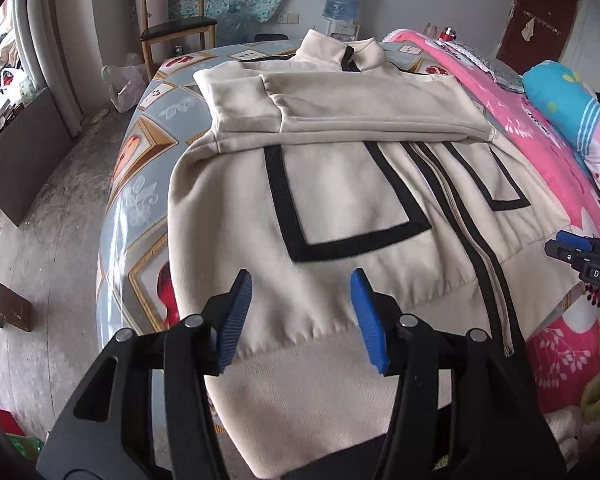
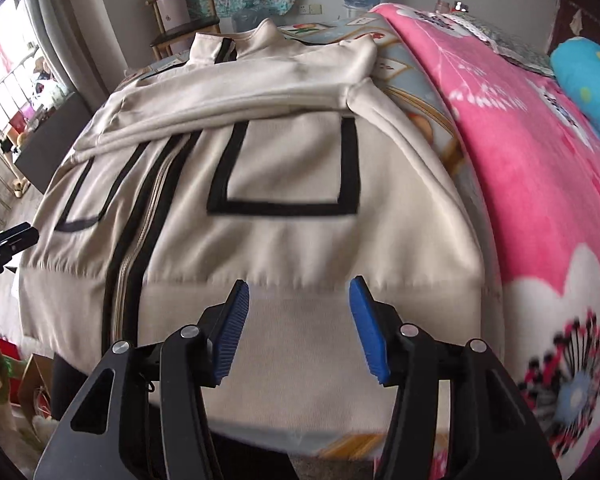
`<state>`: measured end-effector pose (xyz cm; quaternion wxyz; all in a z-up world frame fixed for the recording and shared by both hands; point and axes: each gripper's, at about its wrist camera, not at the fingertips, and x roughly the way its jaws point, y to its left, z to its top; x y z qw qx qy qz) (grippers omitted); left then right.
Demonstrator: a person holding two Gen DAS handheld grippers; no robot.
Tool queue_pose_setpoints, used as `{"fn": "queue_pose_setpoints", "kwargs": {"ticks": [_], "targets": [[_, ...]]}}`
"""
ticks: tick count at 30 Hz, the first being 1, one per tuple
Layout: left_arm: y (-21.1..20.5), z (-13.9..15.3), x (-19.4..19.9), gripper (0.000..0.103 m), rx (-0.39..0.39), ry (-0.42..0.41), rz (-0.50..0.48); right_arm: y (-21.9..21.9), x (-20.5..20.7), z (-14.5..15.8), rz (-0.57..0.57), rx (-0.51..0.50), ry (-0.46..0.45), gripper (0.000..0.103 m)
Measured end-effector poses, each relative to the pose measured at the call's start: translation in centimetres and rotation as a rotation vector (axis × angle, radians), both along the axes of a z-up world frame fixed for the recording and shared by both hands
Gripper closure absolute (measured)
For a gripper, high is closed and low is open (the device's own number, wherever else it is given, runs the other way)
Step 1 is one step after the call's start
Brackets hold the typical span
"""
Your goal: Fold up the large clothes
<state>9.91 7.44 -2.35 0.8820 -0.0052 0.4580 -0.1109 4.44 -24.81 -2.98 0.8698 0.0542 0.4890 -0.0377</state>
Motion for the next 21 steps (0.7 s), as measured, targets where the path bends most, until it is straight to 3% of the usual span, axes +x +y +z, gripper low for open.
{"fn": "queue_pose_setpoints", "kwargs": {"ticks": [2, 5, 8, 16, 21], "targets": [[-0.2, -0.5, -1.5, 0.051, 0.021, -0.002, 0.005, 0.4, -1.3, -0.2, -0.023, -0.019, -0.010, 0.034], [-0.4, -1.0, -3.0, 0.051, 0.069, -0.005, 0.012, 0.9, -2.0, -0.6, -0.023, -0.036, -0.002, 0.033], [0.1, -0.9, -4.1, 0.051, 0.068, -0.013, 0.032, 1.5, -2.2, -0.8, -0.013, -0.022, -0.002, 0.033], [3.1, -0.8, -6.6, 0.051, -0.049, 0.015, 0.119, 2.5, -1.7, -1.6, -0.003, 0.055, 0.011, 0.032], [4.1, -2.0, -8.3, 0.051, -0.118, 0.062, 0.122, 3.1, -1.6, -2.0, 0.015, 0.045, 0.007, 0.032]]}}
